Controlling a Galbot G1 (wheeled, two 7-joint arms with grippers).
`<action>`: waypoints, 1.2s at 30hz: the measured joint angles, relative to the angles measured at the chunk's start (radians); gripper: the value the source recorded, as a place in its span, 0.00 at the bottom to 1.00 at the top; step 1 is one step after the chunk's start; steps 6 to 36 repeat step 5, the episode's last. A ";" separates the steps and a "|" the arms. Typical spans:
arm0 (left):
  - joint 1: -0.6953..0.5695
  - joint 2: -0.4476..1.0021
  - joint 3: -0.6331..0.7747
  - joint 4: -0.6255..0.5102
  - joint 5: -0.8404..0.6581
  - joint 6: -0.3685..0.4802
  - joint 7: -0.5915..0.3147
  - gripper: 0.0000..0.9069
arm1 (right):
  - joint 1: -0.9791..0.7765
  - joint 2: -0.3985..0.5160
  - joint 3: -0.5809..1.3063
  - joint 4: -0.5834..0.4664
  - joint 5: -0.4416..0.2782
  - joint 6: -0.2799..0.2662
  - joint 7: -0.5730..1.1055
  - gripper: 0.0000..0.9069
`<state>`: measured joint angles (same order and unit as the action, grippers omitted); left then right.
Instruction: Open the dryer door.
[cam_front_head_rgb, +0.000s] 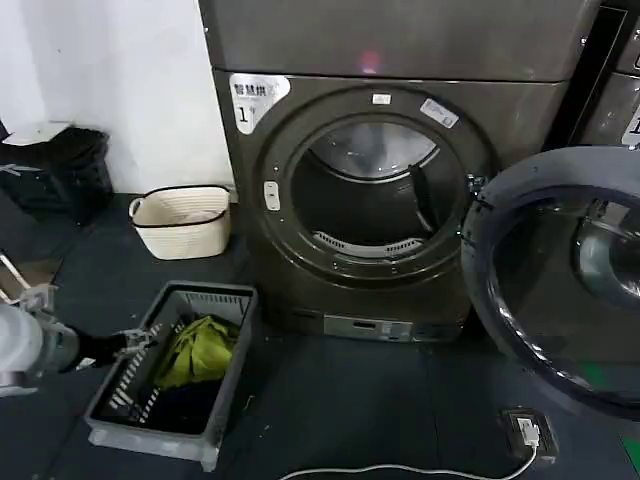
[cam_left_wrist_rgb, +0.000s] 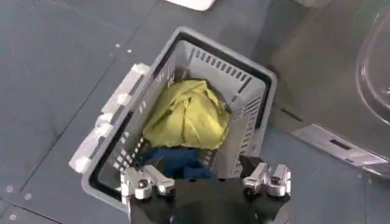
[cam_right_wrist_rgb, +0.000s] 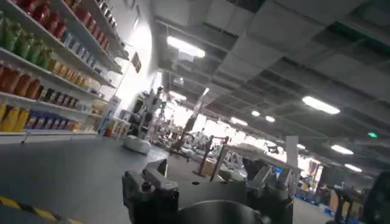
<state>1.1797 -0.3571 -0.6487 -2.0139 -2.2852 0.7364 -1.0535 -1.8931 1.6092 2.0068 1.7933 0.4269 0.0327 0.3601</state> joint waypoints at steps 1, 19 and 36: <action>0.000 0.000 0.000 0.001 0.000 0.000 0.000 1.00 | 0.000 0.000 0.001 -0.001 -0.001 0.001 -0.001 1.00; 0.000 0.000 0.000 0.005 0.001 0.000 0.000 1.00 | 0.002 0.000 0.000 -0.003 -0.004 0.007 -0.004 1.00; 0.000 0.000 0.000 0.005 0.001 0.000 0.000 1.00 | 0.002 0.000 0.000 -0.003 -0.004 0.007 -0.004 1.00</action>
